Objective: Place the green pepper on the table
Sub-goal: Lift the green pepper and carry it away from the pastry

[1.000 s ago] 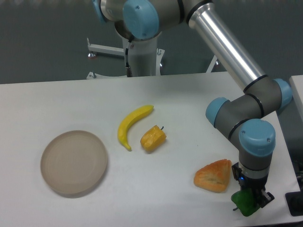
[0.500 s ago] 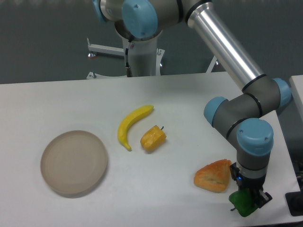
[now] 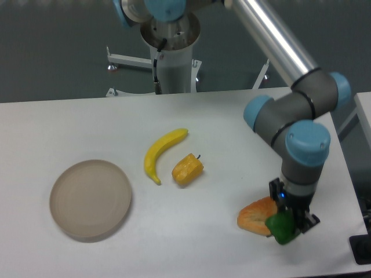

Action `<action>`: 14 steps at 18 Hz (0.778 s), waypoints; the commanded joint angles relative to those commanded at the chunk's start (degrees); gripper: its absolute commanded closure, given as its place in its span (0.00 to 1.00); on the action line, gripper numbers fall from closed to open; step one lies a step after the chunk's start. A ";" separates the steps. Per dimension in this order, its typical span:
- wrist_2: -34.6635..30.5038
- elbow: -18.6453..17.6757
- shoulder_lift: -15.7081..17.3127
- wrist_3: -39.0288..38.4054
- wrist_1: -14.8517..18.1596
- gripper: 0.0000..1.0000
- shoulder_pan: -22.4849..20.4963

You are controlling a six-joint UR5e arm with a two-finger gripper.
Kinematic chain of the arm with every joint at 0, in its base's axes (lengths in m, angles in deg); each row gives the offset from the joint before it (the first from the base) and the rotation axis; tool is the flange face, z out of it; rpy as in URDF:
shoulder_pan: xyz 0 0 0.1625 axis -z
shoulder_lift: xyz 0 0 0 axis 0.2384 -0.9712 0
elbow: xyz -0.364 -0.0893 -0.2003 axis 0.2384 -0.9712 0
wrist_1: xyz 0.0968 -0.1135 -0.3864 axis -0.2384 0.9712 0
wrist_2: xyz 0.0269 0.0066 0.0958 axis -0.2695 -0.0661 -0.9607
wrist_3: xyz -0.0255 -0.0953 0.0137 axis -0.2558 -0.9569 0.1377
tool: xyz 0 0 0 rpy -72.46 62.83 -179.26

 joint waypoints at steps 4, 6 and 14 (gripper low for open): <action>0.09 -10.11 6.42 2.10 -0.09 0.68 -3.25; 0.09 -14.59 9.14 4.65 -0.26 0.68 -4.65; 3.68 -27.52 15.04 3.70 -0.62 0.68 -7.74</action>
